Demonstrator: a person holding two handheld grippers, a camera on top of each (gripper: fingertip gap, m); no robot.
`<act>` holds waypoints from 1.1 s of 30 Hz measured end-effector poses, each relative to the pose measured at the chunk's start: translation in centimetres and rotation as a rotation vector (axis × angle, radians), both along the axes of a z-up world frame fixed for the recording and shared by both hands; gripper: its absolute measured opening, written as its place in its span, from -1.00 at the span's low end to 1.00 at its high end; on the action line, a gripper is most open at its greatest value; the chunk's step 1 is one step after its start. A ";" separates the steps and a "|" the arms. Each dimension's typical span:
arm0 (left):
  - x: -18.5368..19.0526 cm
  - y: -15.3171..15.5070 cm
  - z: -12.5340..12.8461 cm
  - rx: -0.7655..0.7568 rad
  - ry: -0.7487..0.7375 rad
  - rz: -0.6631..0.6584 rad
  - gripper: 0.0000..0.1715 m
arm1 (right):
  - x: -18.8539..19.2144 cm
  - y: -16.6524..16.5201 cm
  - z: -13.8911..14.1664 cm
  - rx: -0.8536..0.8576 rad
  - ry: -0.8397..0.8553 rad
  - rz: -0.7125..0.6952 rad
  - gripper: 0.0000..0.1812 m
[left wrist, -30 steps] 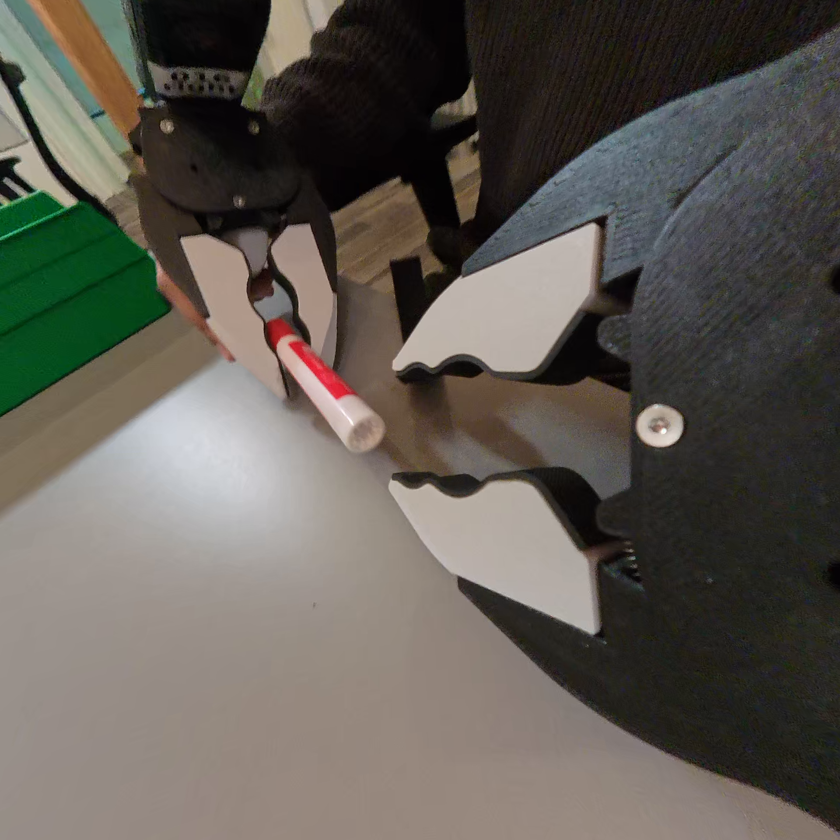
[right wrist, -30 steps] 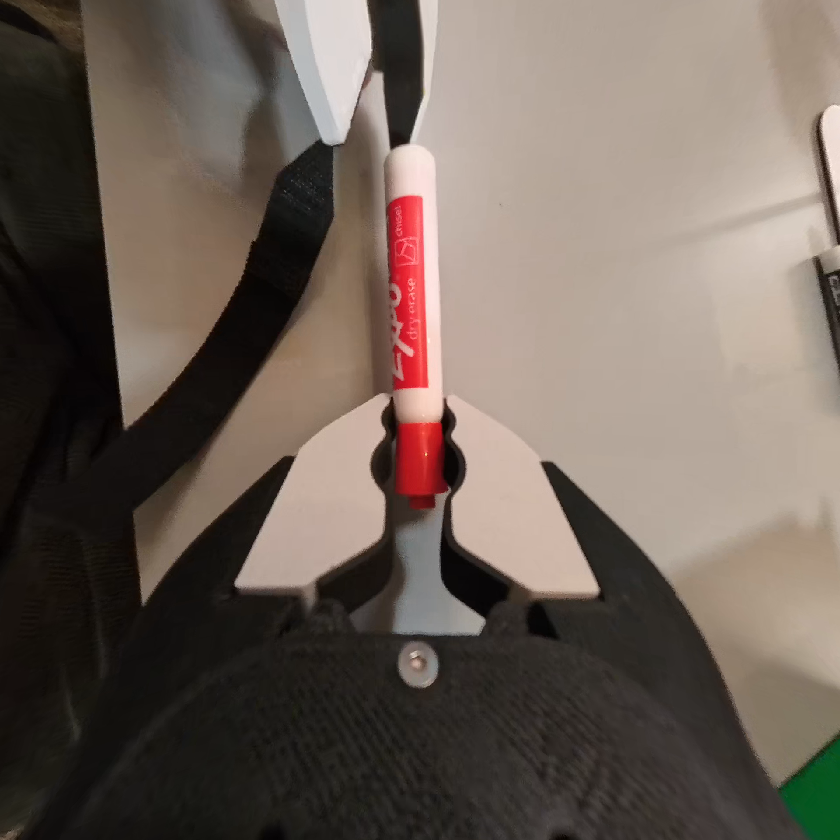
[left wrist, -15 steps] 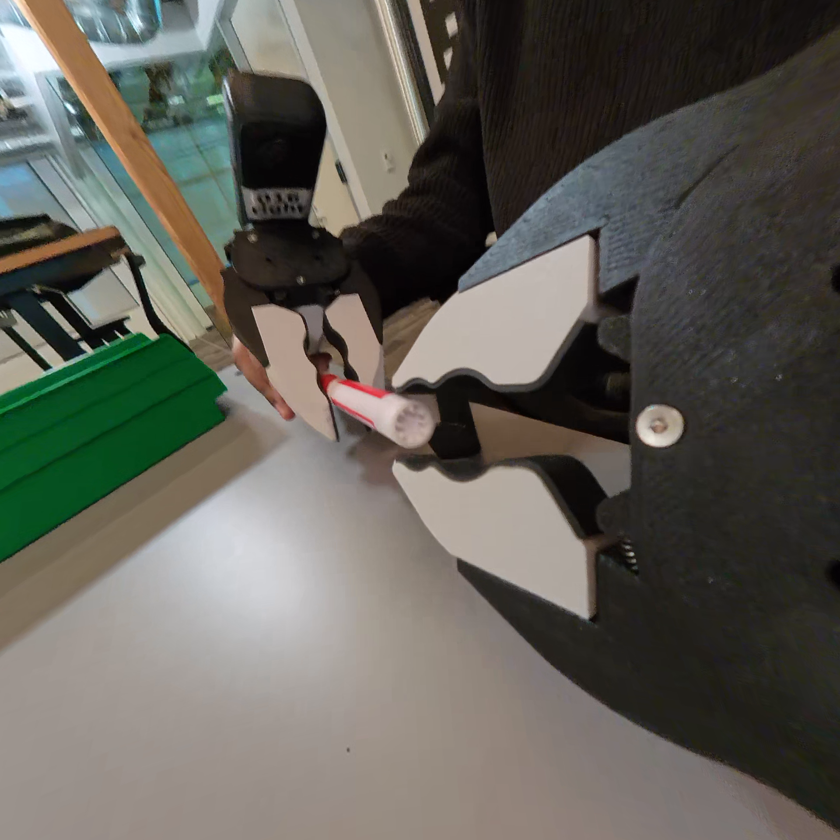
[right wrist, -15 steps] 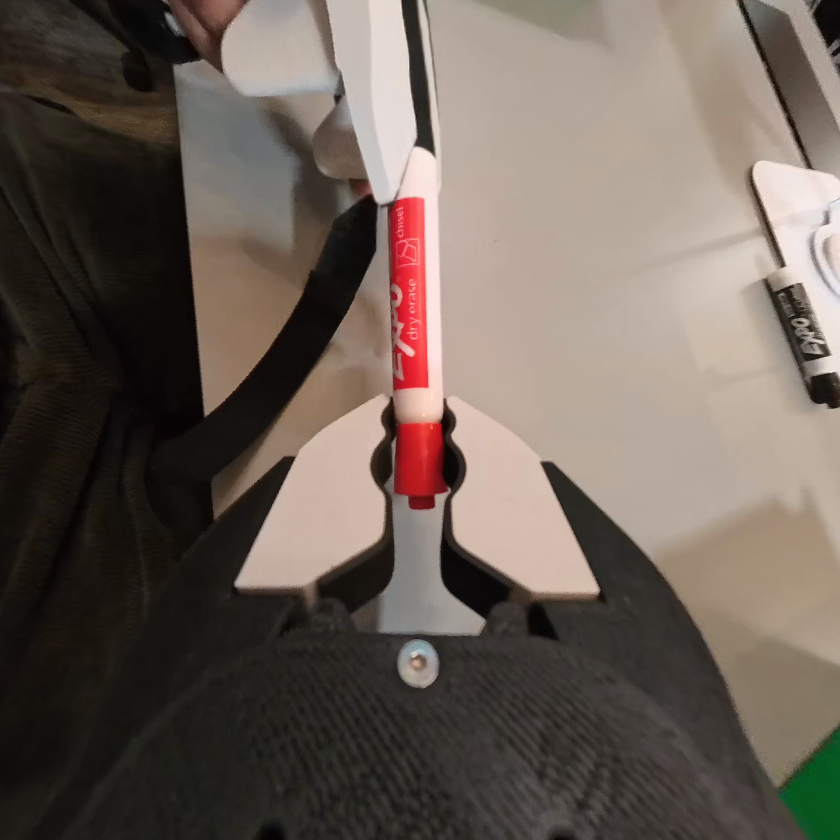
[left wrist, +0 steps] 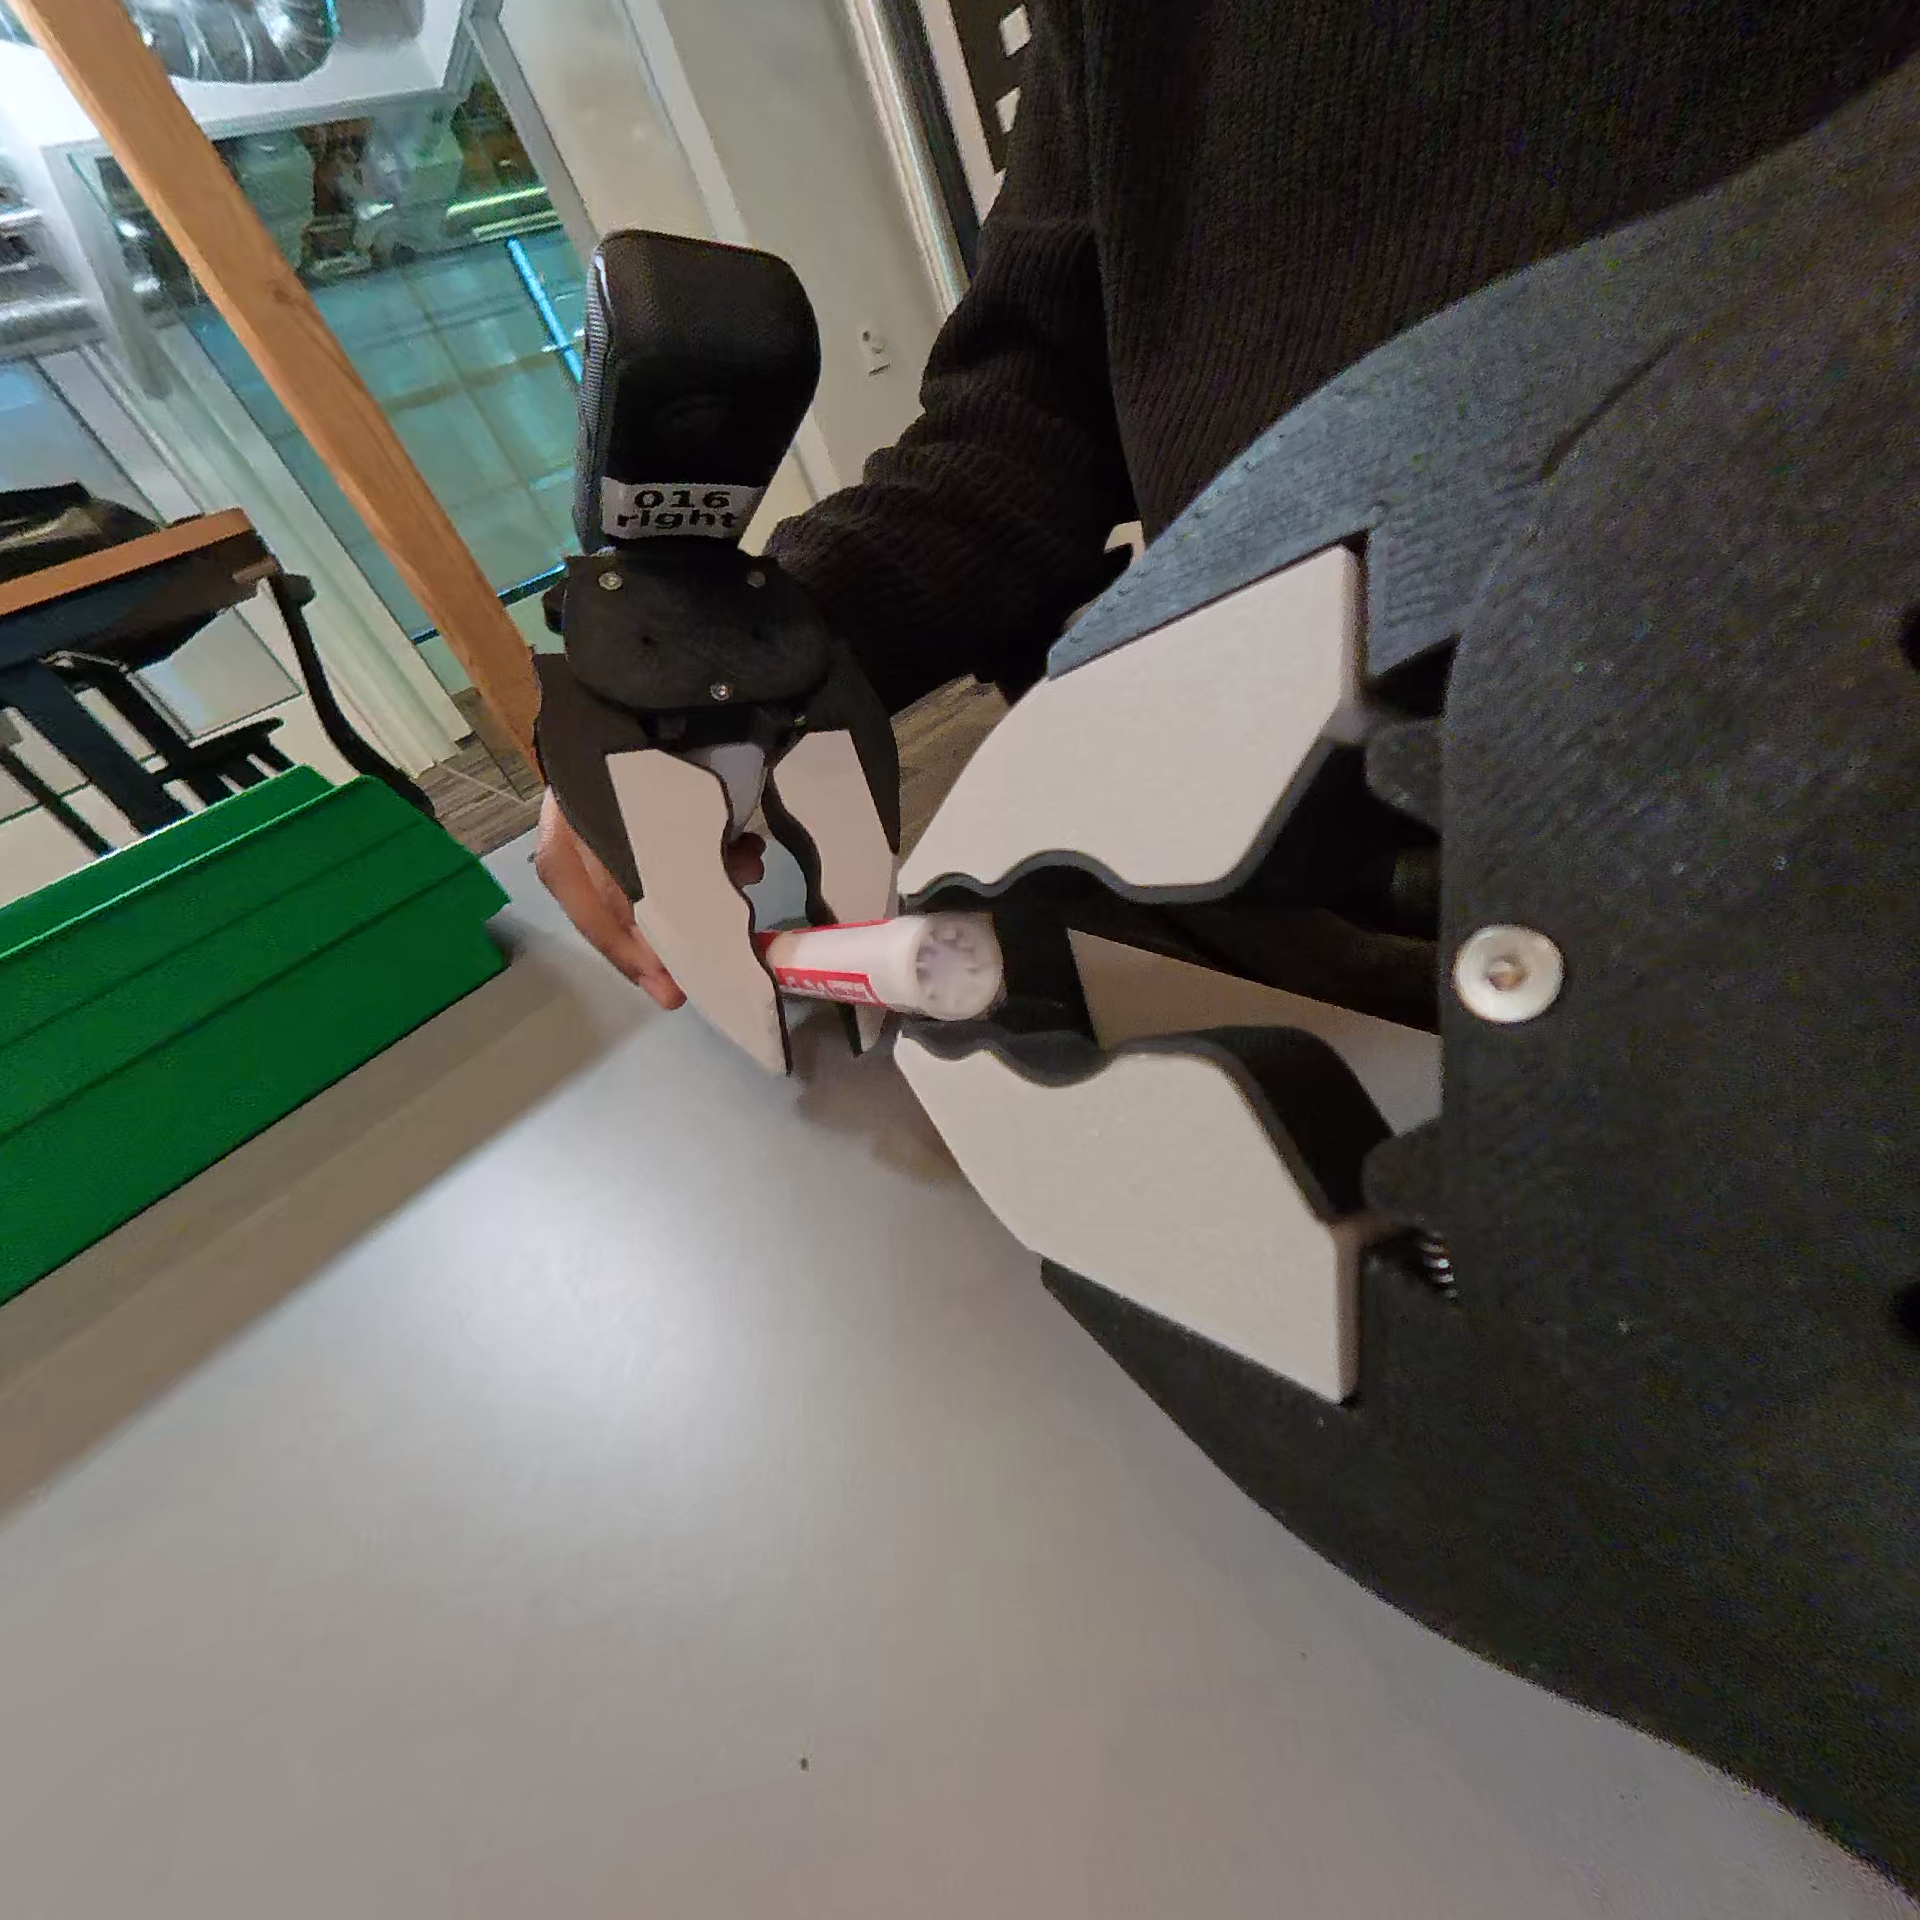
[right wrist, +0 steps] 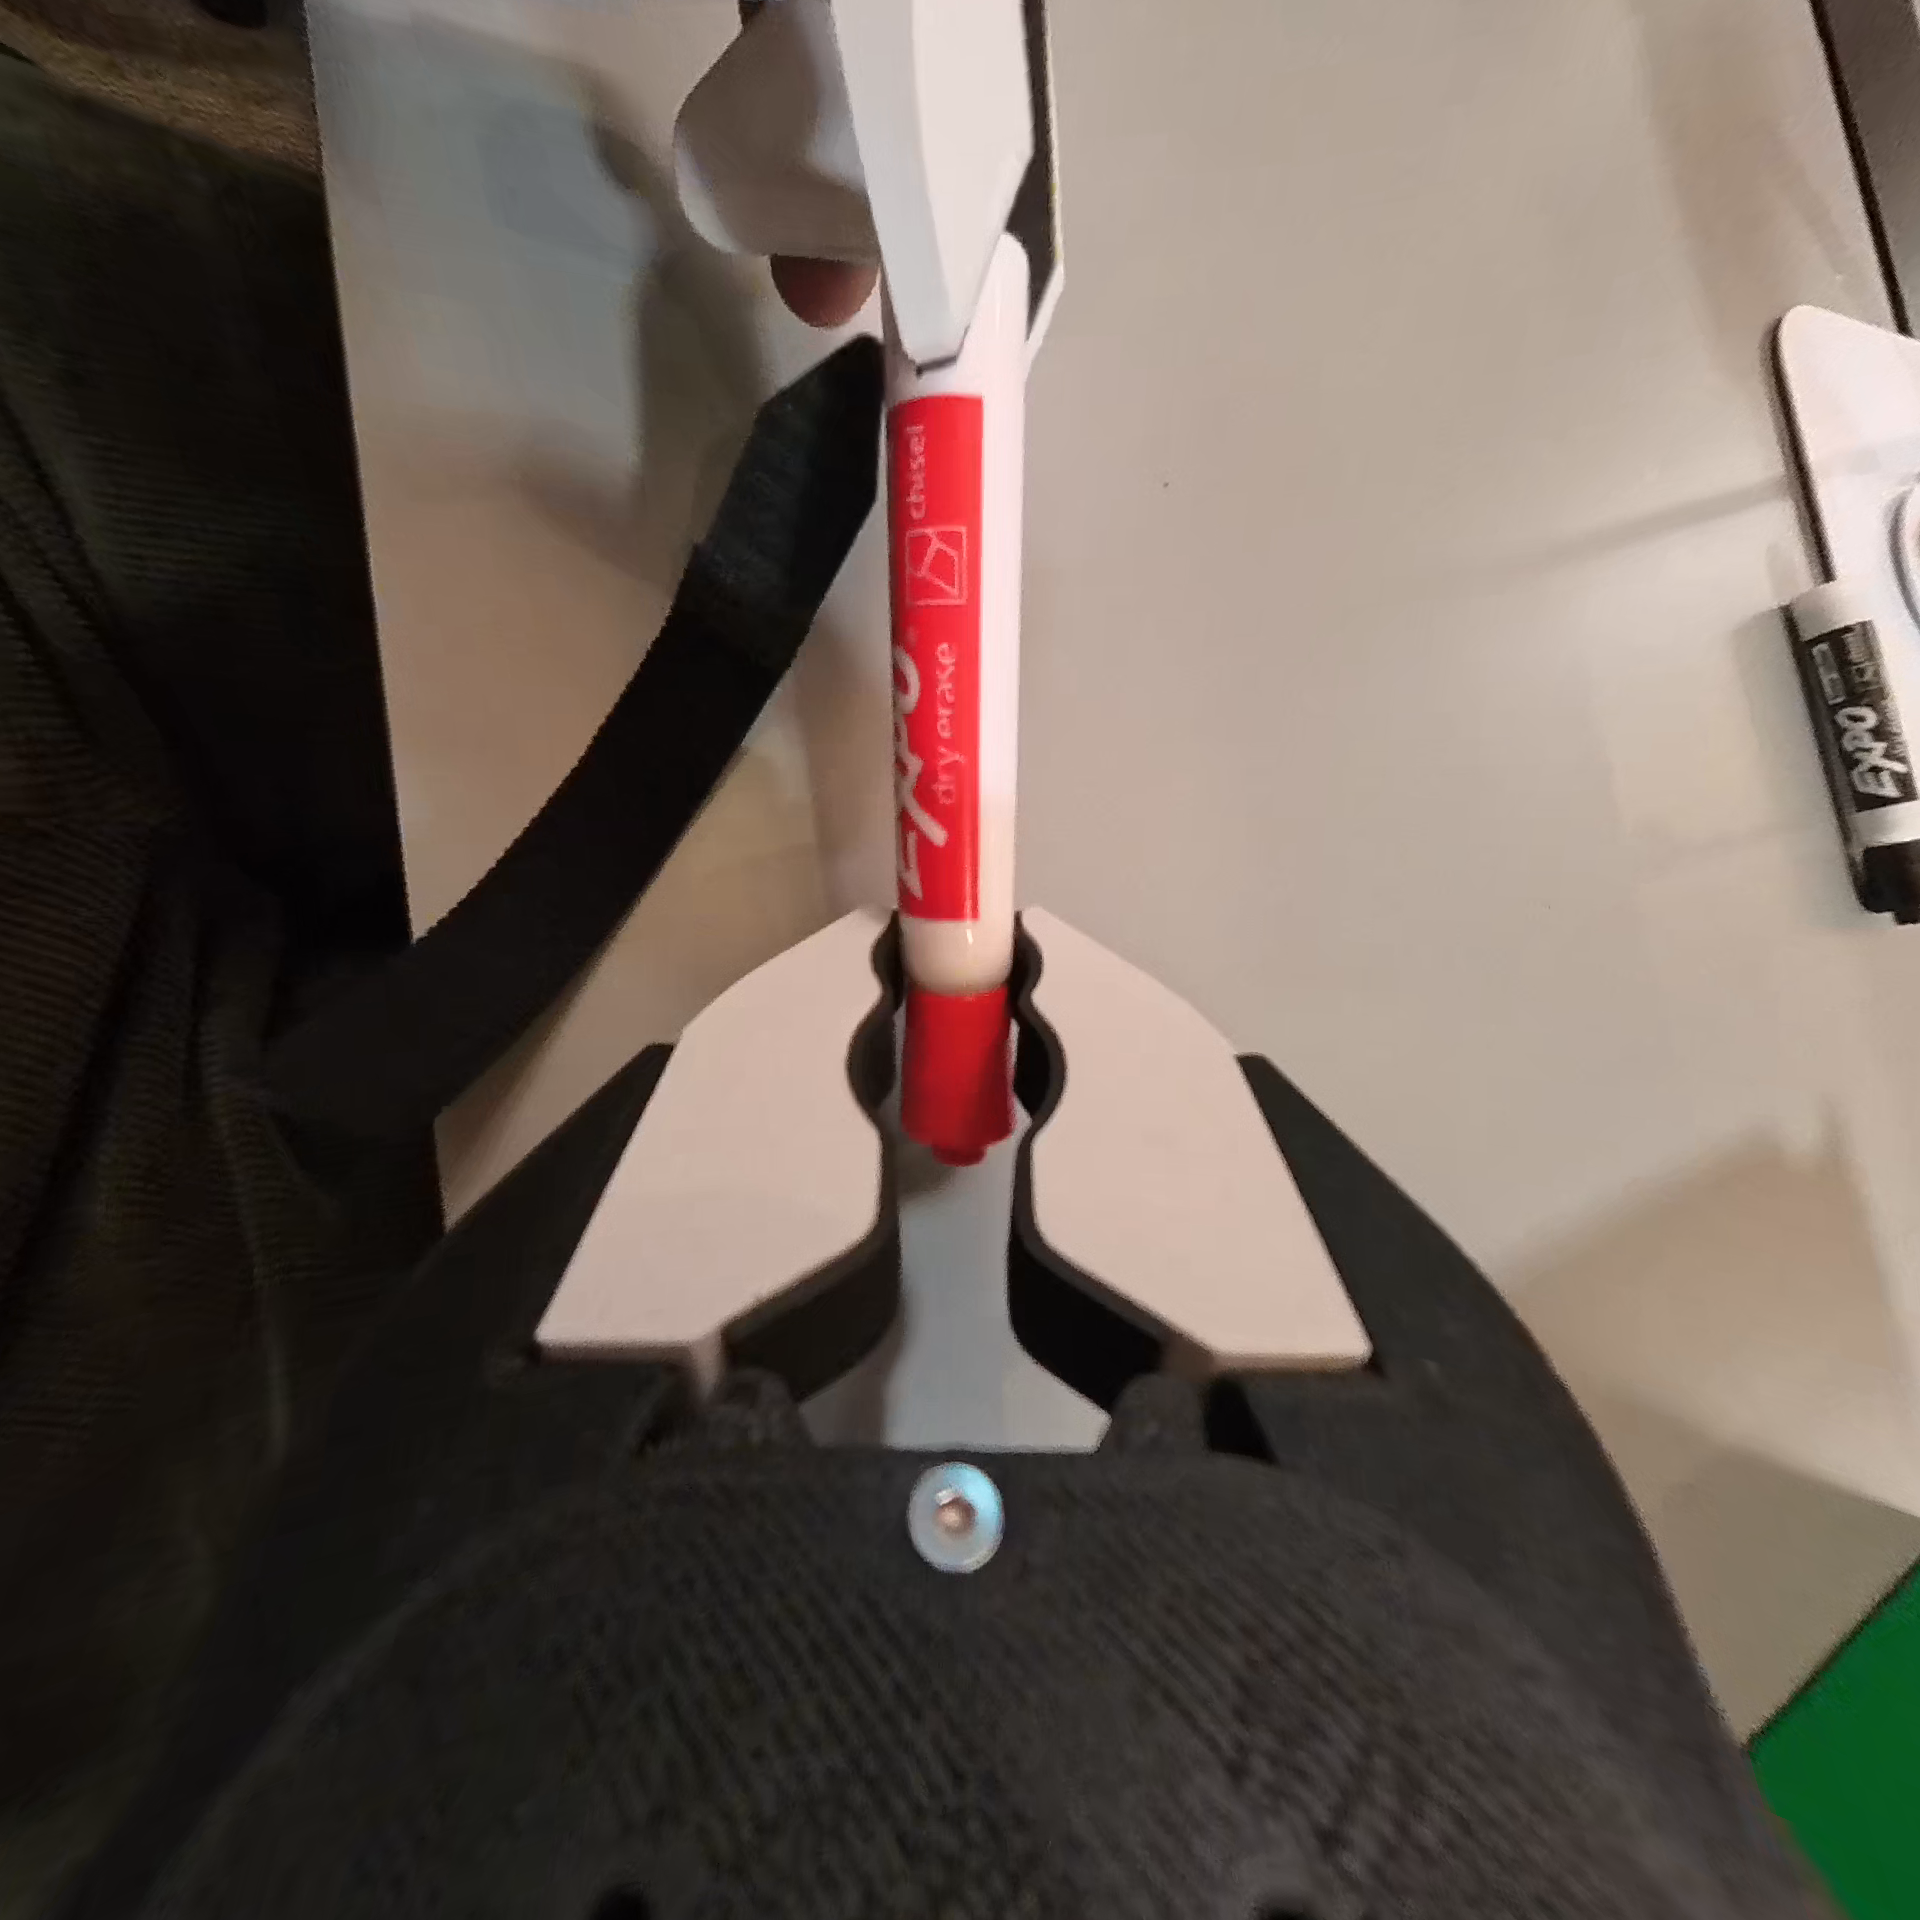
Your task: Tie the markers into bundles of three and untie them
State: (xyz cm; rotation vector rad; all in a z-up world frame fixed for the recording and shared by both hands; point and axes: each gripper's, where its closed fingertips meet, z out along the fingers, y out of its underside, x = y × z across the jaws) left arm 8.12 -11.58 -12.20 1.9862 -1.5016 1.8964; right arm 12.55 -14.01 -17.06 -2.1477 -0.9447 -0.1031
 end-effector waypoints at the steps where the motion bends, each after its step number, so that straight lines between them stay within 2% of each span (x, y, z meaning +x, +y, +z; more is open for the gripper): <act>1: 0.0 -0.3 0.0 -0.001 -0.004 -0.013 -0.77 | -0.1 0.1 0.1 0.014 -0.007 0.001 -0.80; 7: 0.1 -0.5 -0.3 0.028 0.000 -0.023 -0.77 | -0.2 0.1 -0.1 -0.010 -0.042 0.000 -0.81; 13: 0.2 -0.4 0.2 -0.058 -0.032 -0.036 -0.77 | -0.4 0.1 -0.4 -0.051 0.002 -0.008 -0.82; 18: 0.2 -0.8 -0.2 -0.013 -0.022 -0.054 -0.76 | -0.1 0.0 -1.0 -0.072 -0.036 -0.010 -0.82; 23: 0.2 -0.7 0.3 -0.051 -0.034 -0.054 -0.76 | -0.3 0.0 -0.7 -0.076 -0.017 -0.014 -0.82; 27: 0.2 -0.9 0.0 -0.022 -0.027 -0.057 -0.76 | -0.1 -0.1 -1.1 -0.089 -0.049 -0.015 -0.82; 33: 0.4 -0.5 -0.3 0.001 -0.007 -0.007 -0.77 | 0.0 0.2 -1.1 -0.045 -0.028 -0.018 -0.81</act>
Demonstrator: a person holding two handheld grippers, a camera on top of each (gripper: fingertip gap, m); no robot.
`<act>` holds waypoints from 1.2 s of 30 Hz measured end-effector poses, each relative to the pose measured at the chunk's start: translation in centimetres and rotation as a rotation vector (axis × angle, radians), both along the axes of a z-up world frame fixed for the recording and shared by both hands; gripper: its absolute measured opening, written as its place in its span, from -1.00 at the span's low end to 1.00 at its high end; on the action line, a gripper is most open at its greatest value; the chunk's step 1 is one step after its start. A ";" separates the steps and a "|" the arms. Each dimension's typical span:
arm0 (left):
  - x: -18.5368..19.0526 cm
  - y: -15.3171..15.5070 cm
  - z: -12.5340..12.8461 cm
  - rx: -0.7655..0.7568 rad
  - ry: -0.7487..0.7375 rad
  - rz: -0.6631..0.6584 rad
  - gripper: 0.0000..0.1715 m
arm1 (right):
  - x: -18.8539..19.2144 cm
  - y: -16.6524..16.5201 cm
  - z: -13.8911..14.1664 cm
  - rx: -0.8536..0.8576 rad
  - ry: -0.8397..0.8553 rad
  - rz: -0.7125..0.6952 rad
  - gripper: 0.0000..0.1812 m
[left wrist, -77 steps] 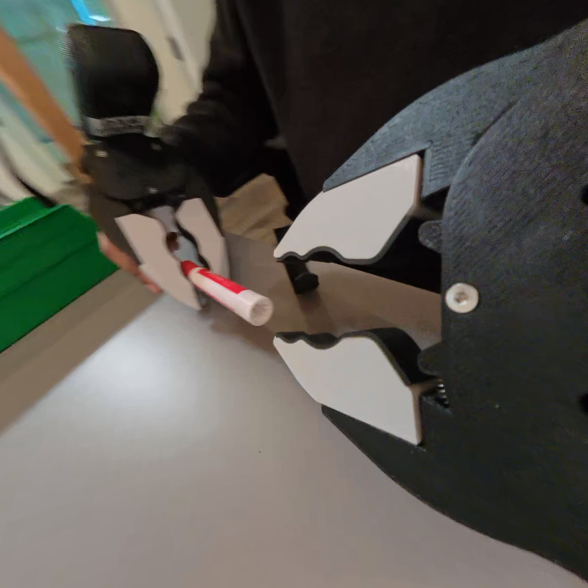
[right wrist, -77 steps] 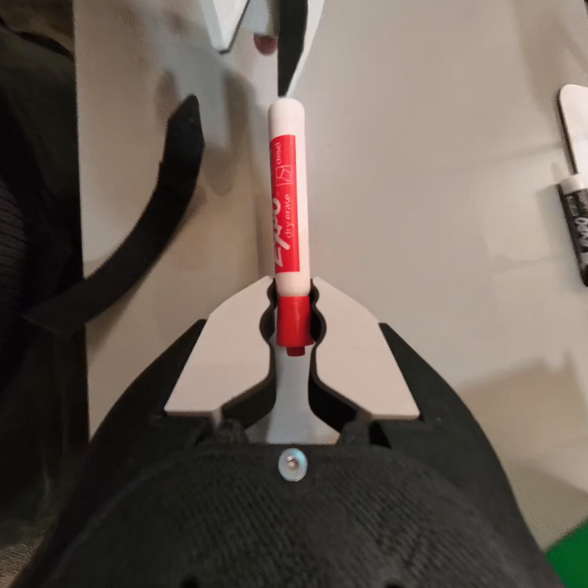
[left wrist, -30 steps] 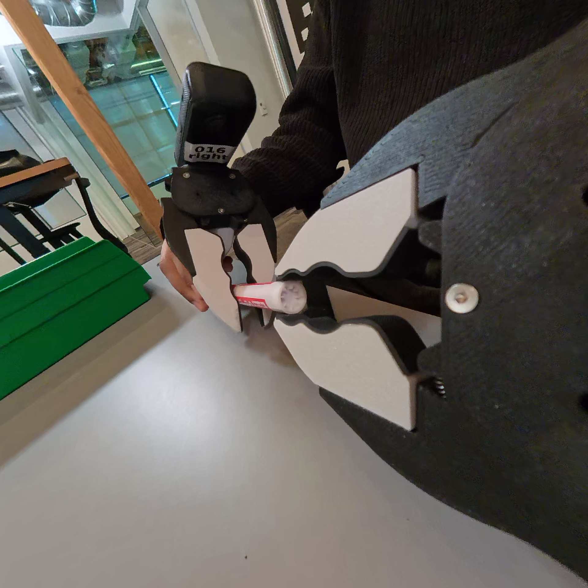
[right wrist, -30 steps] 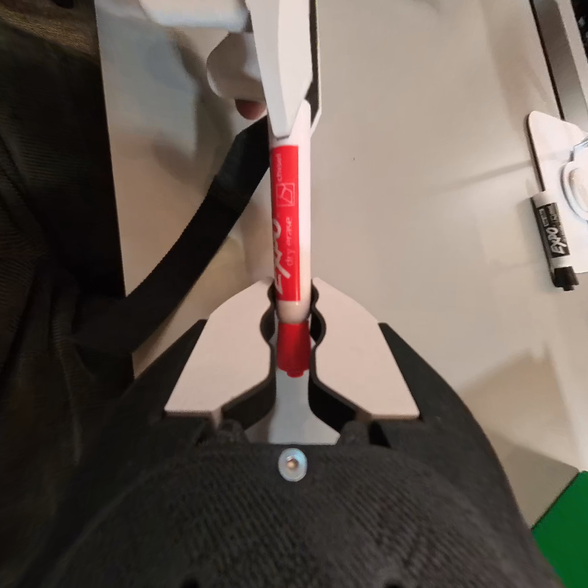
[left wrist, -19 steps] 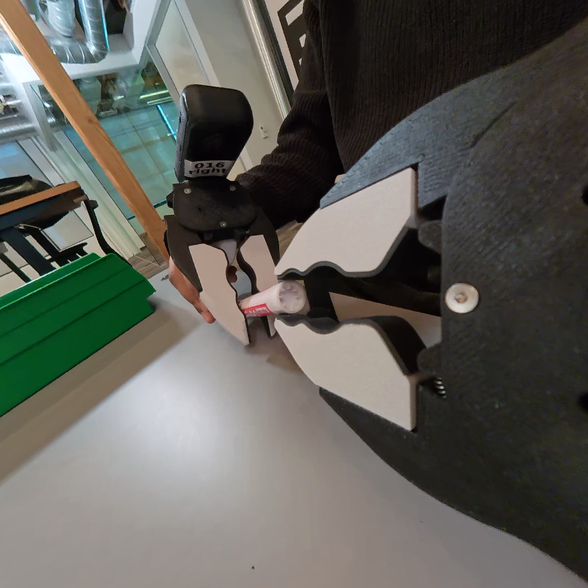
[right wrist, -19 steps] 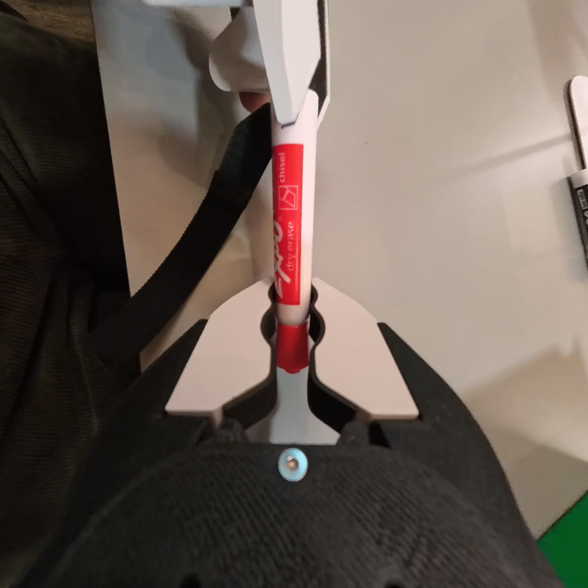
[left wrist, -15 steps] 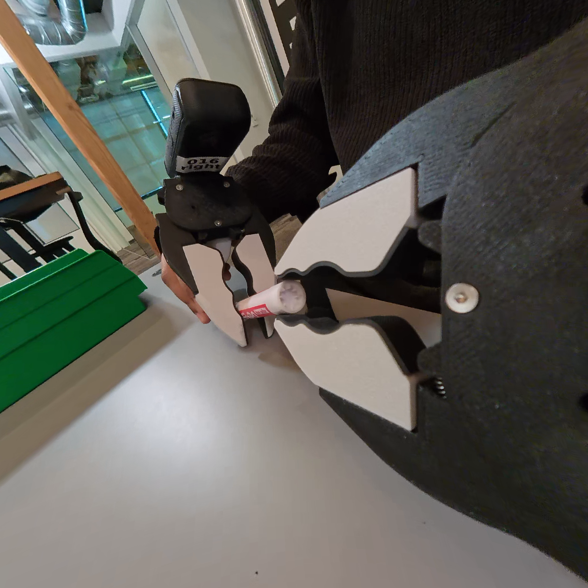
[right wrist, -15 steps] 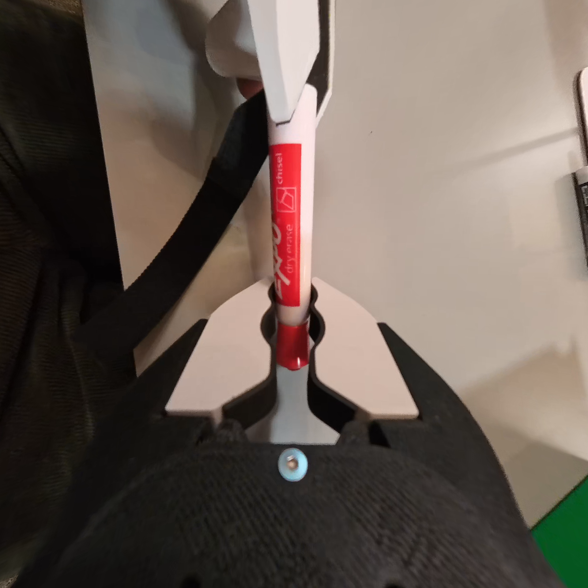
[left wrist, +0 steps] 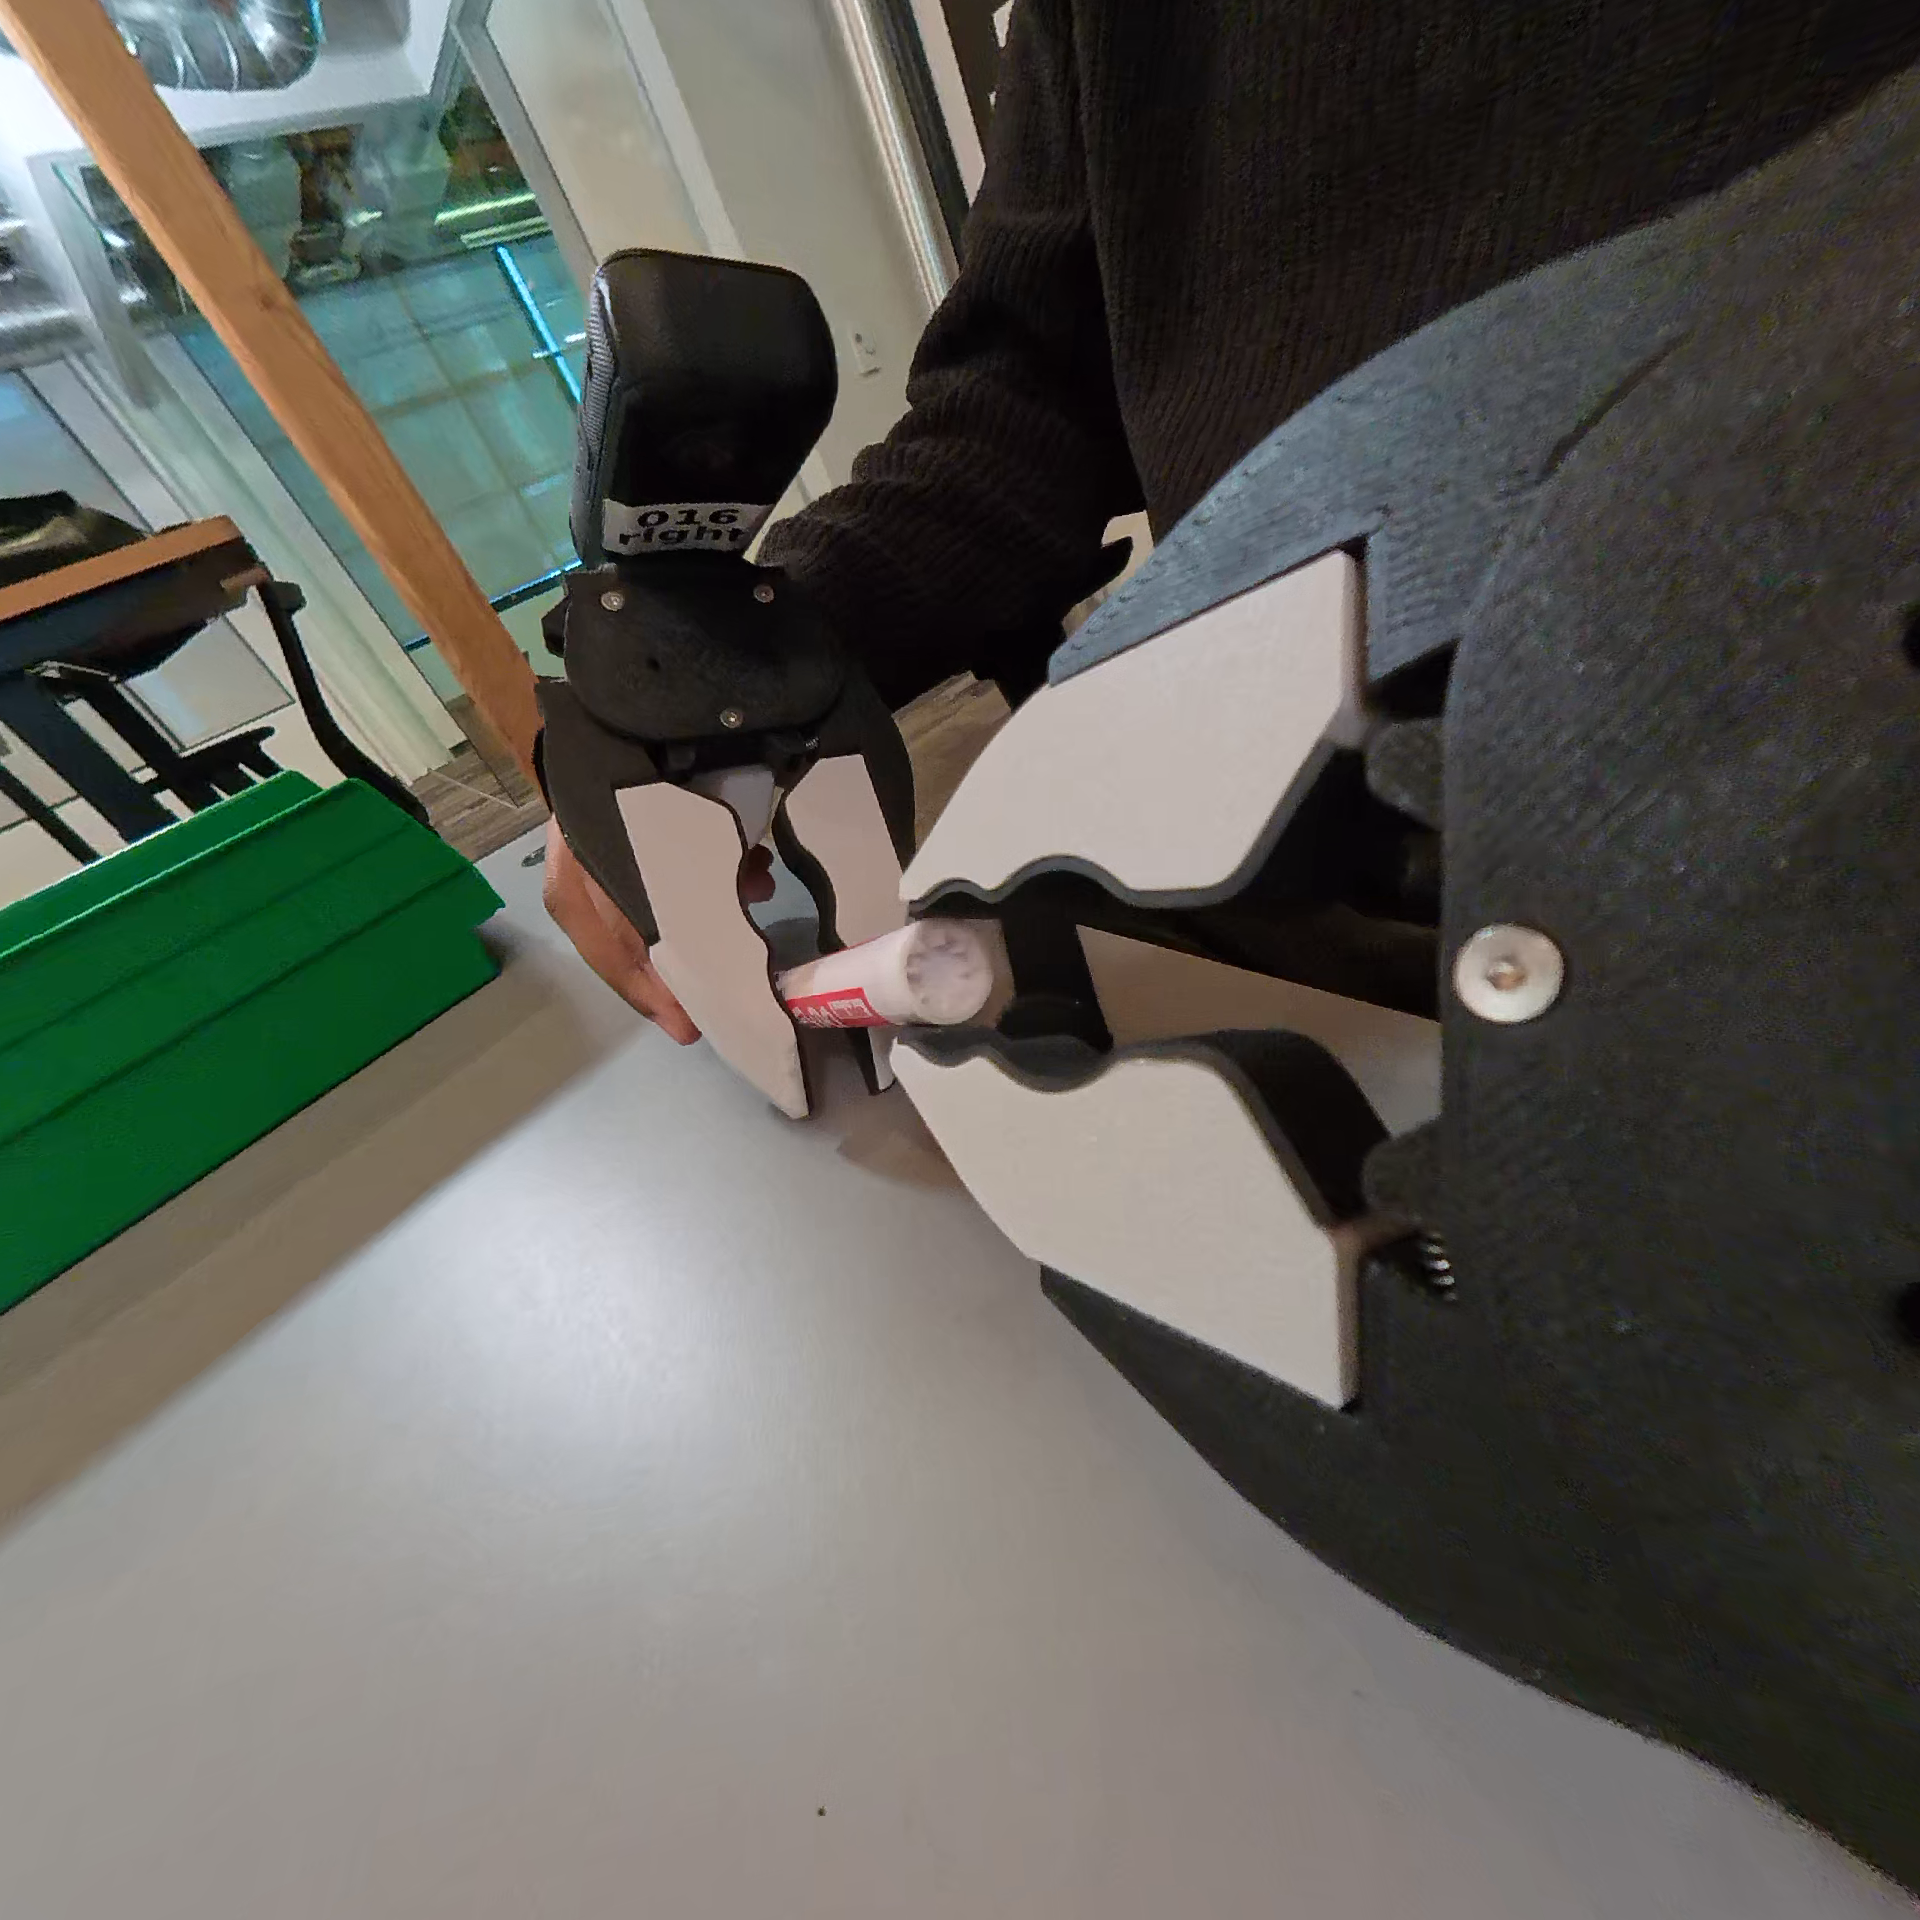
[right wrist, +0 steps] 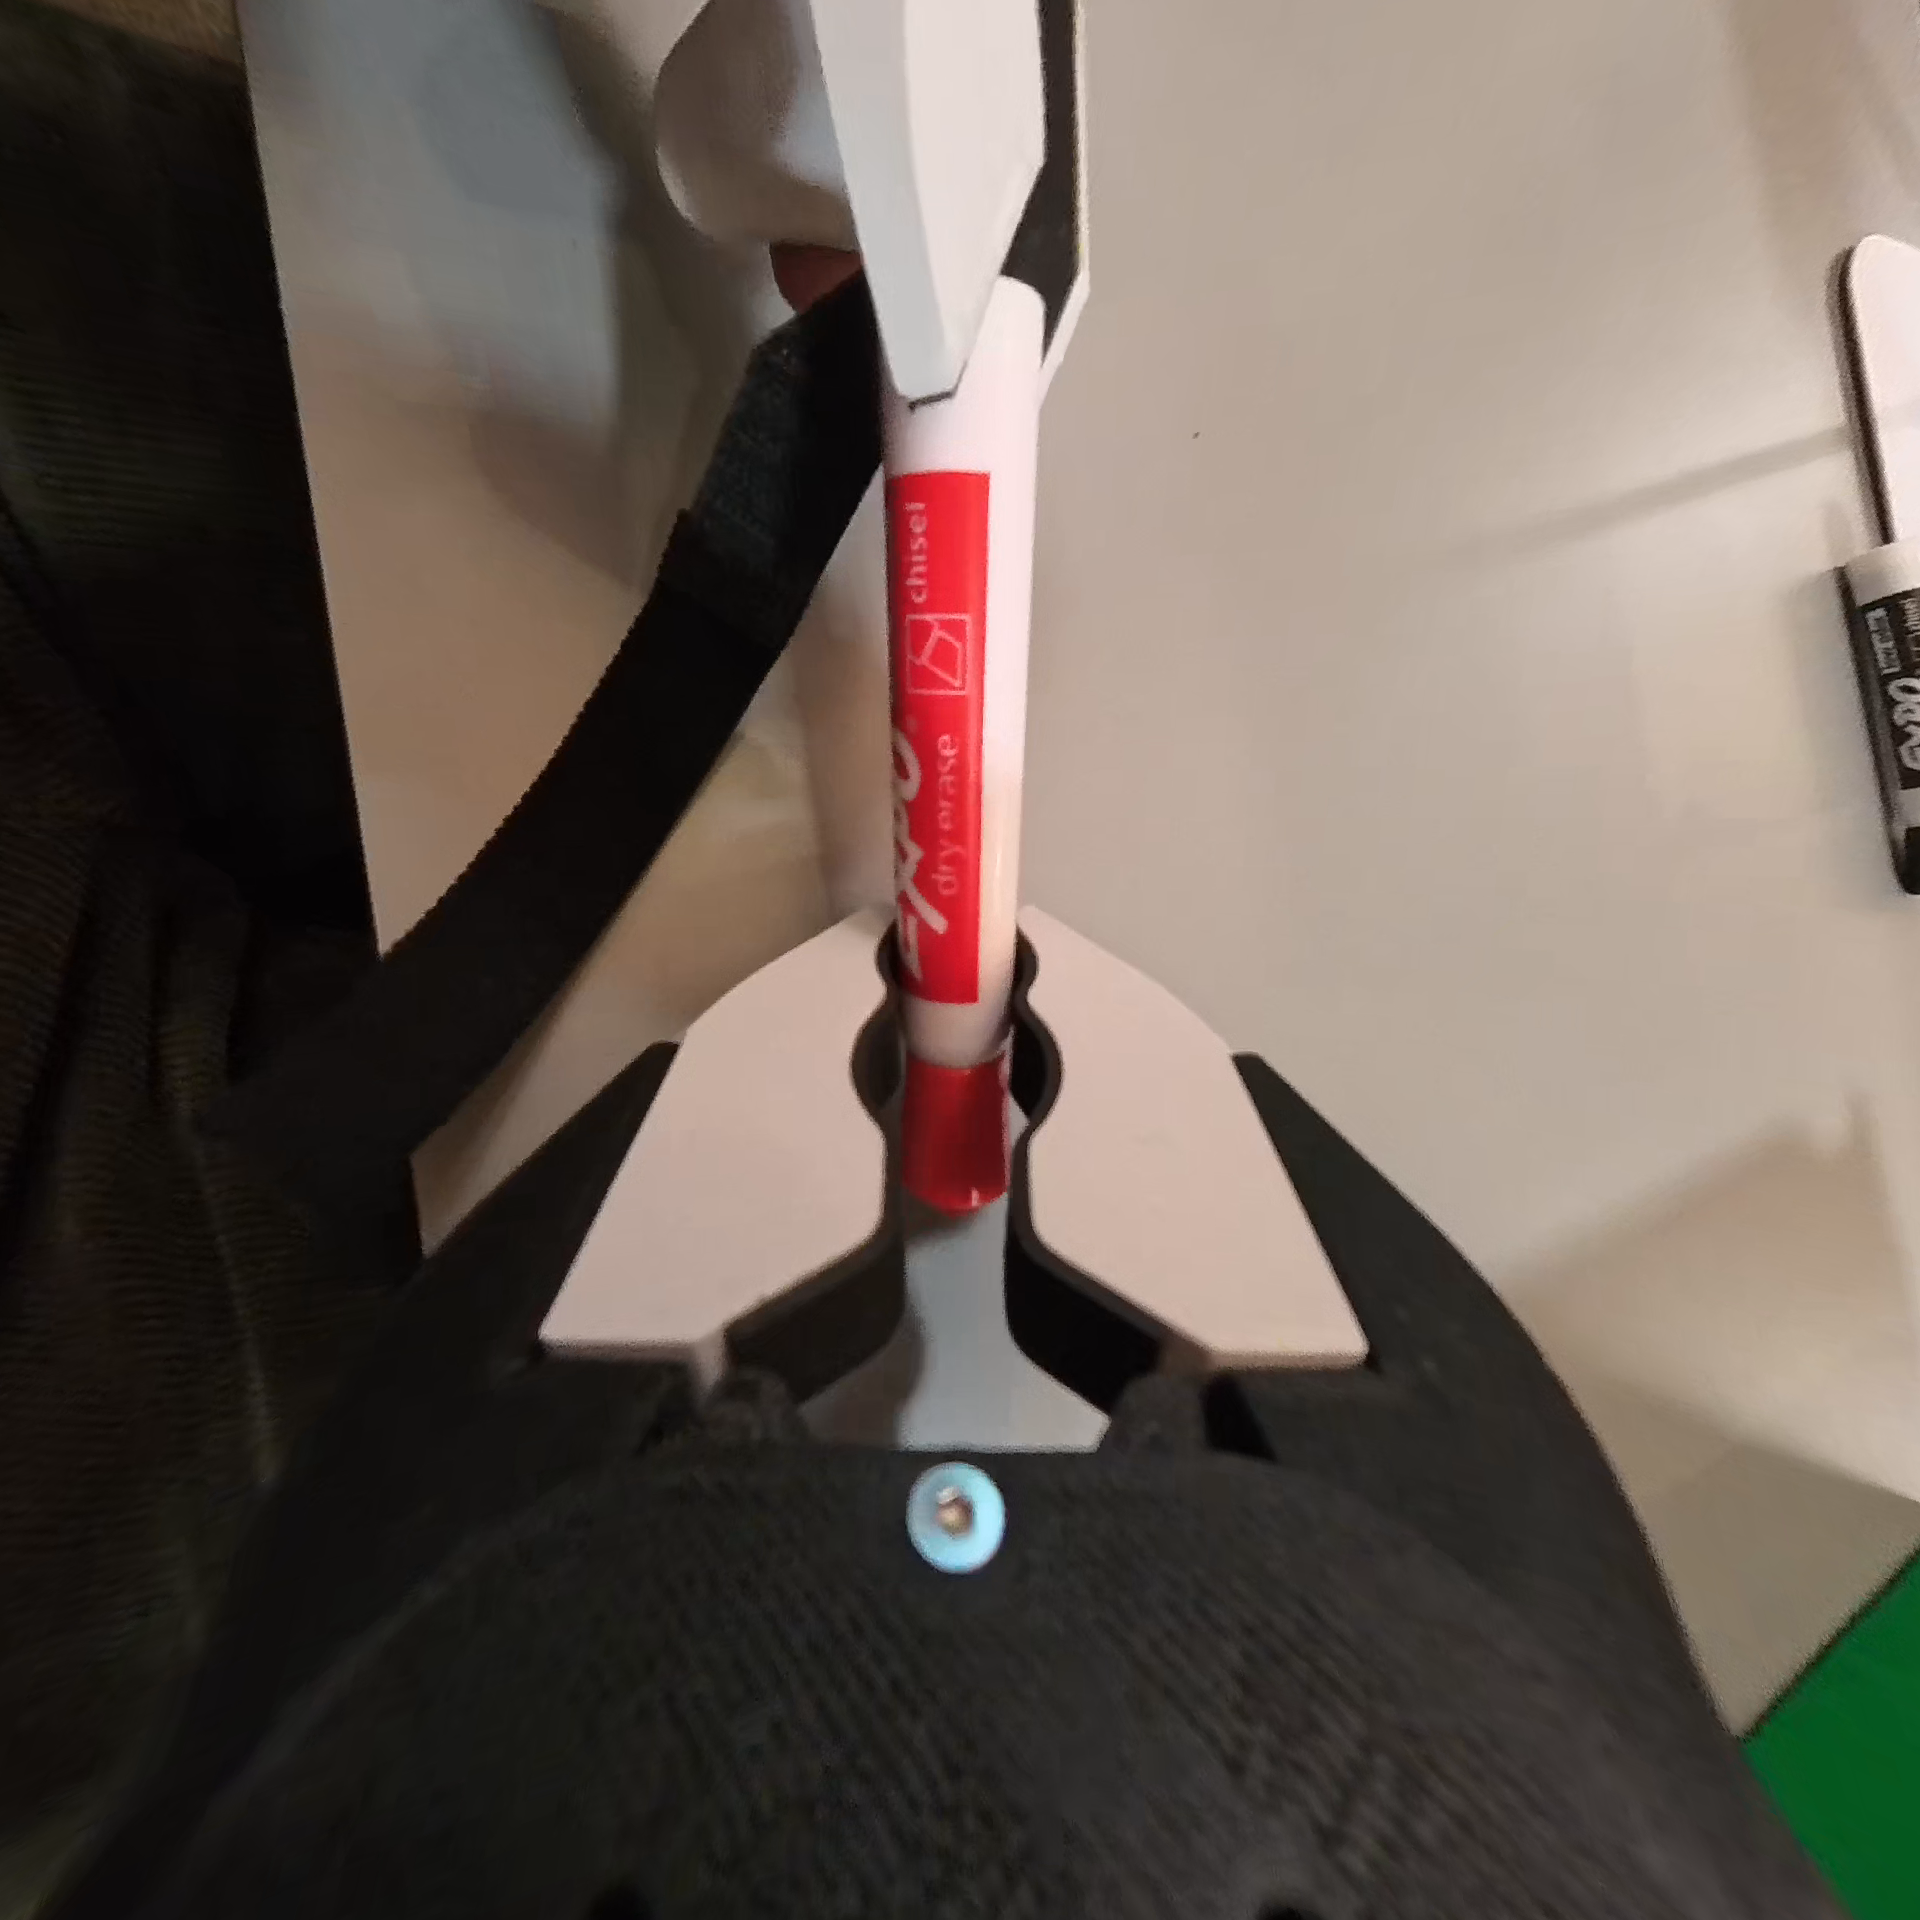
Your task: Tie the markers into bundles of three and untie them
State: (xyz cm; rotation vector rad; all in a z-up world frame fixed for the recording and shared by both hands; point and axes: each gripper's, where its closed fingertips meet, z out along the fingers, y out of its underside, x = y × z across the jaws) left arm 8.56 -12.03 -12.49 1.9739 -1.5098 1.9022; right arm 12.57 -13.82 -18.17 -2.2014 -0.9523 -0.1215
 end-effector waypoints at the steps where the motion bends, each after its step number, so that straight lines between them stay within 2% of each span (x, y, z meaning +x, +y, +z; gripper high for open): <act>1: 0.0 0.0 0.0 -0.008 0.000 0.002 -0.78 | 0.0 0.0 0.0 -0.001 0.015 0.000 -0.81; 4: 0.2 -0.2 0.0 -0.039 -0.007 -0.005 -0.77 | -0.1 0.2 0.0 -0.001 0.046 0.004 -0.84; 10: 0.2 -0.2 0.1 -0.013 -0.015 -0.009 -0.77 | 0.1 0.2 -0.1 -0.016 -0.013 -0.001 -0.84; 16: 0.2 0.2 0.4 -0.092 -0.022 0.004 -0.77 | -0.2 0.2 0.2 -0.042 0.017 -0.006 -0.84; 18: 0.3 0.7 0.7 -0.078 -0.035 0.026 -0.70 | 0.1 0.1 0.2 -0.047 0.013 -0.018 -0.84; 22: 0.0 2.8 0.9 -0.003 -0.049 0.090 -0.54 | 1.2 -0.1 0.0 -0.063 -0.004 -0.052 -0.85; 26: -1.1 6.8 2.1 0.063 -0.096 0.215 -0.53 | 2.4 -0.1 0.9 -0.031 0.028 -0.110 -0.85; 31: -3.9 11.9 3.8 0.056 -0.155 0.402 -0.53 | 4.0 -0.6 1.8 0.005 0.066 -0.211 -0.85; 34: -6.5 11.4 3.3 0.079 -0.125 0.353 -0.57 | 4.3 -1.9 1.9 0.010 0.123 -0.285 -0.85; 36: -8.1 10.9 2.8 0.131 -0.112 0.366 -0.58 | 4.1 -3.1 1.9 0.015 0.155 -0.335 -0.84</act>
